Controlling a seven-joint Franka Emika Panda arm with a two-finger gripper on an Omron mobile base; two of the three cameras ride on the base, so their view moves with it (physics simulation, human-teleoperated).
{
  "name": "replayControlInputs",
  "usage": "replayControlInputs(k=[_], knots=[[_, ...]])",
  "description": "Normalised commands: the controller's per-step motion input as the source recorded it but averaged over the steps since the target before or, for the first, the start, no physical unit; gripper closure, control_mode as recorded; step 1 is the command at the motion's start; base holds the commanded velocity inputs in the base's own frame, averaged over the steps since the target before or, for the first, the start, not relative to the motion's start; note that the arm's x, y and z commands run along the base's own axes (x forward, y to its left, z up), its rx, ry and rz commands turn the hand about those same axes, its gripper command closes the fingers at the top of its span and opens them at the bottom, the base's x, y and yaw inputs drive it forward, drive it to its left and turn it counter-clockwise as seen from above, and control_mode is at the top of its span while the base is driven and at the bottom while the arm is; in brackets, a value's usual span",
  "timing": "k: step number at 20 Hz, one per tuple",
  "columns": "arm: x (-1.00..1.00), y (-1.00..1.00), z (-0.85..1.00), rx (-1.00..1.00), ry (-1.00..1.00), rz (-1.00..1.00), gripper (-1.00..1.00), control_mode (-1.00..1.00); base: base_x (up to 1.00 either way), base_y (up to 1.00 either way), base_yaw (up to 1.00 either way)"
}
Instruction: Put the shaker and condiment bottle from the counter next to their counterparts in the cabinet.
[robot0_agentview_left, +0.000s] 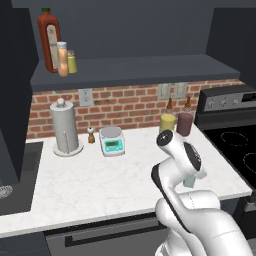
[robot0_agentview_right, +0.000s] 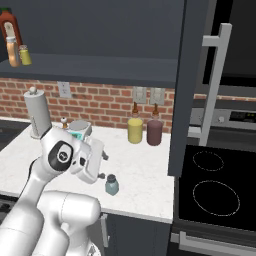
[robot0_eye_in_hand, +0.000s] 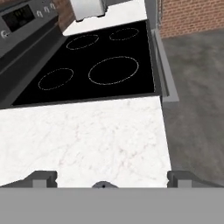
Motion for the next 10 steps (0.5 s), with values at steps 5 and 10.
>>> replayControlInputs(k=[5,10], knots=[[0.00,-0.21,-0.40,0.02,0.05,-0.04,-1.00,-1.00,0.00,0.00,0.00],[0.00,-0.05,-0.61,0.00,0.05,-0.07,-1.00,-1.00,0.00,0.00,0.00]])
